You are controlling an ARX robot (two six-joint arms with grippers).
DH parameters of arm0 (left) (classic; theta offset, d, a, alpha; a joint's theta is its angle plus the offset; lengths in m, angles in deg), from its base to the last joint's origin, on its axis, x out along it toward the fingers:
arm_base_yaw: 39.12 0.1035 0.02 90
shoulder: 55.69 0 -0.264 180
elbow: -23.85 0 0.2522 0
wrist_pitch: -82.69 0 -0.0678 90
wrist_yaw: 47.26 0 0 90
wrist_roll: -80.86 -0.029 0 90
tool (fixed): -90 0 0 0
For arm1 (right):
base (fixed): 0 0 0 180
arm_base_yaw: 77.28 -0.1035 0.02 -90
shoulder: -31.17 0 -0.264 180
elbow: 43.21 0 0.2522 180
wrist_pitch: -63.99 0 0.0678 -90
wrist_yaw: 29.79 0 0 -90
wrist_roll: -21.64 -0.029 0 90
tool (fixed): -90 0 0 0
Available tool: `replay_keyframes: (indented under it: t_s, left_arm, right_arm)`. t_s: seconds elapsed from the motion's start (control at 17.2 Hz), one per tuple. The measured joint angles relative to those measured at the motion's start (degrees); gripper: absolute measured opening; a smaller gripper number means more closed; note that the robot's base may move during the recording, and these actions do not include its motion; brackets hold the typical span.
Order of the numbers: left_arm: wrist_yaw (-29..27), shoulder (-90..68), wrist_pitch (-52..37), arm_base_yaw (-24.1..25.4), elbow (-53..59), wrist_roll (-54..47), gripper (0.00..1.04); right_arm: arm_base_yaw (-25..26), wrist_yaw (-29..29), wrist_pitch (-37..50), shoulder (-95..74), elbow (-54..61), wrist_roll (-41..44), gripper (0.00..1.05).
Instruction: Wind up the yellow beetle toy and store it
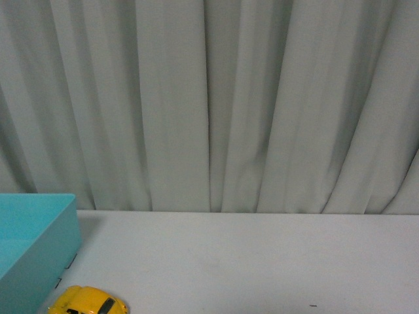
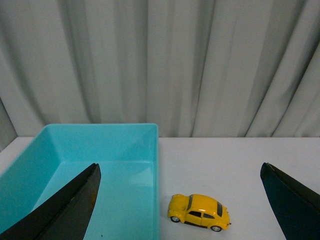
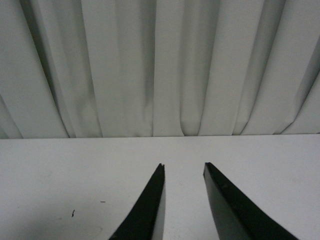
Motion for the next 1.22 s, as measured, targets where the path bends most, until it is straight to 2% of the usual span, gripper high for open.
replay_keyframes:
  t_s: [0.35, 0.41, 0.47, 0.52, 0.58, 0.7, 0.76, 0.93, 1.11, 1.22]
  left_arm:
    - [0.02, 0.00, 0.00, 0.00, 0.00, 0.00, 0.98]
    - [0.02, 0.00, 0.00, 0.00, 0.00, 0.00, 0.98]
    - [0.02, 0.00, 0.00, 0.00, 0.00, 0.00, 0.98]
    - [-2.12, -3.58, 12.02, -1.20, -4.07, 3.74, 0.98]
    - [-4.37, -15.56, 23.12, -2.73, -11.80, 12.35, 0.98]
    - [-4.46, -21.49, 25.29, -2.73, -16.92, 17.53, 0.98]
    - [-4.42, -24.92, 21.77, -2.75, -20.35, 19.67, 0.98]
    - [-4.13, -36.35, 9.75, -1.99, -28.76, 17.55, 0.98]
    - [-1.20, -59.74, -3.23, -1.33, -35.54, 8.98, 0.98]
    - [0.90, -71.87, -6.56, -0.90, -41.99, 2.78, 0.98]
  right_arm:
    - [0.00, 0.00, 0.00, 0.00, 0.00, 0.00, 0.91]
    - [0.00, 0.00, 0.00, 0.00, 0.00, -0.02, 1.00]
    - [0.00, 0.00, 0.00, 0.00, 0.00, -0.02, 0.97]
    - [0.00, 0.00, -0.02, 0.00, 0.00, -0.02, 0.98]
    - [0.00, 0.07, 0.00, 0.00, 0.00, -0.02, 0.98]
    - [0.00, 0.04, 0.02, 0.00, 0.00, -0.02, 0.98]
    - [0.00, 0.00, -0.04, 0.00, 0.00, -0.02, 0.98]
    - [0.00, -0.07, -0.02, 0.00, 0.00, -0.02, 0.98]
    - [0.00, 0.04, -0.02, -0.04, 0.00, -0.02, 0.98]
    - [0.00, 0.00, -0.07, -0.04, 0.00, -0.02, 0.98]
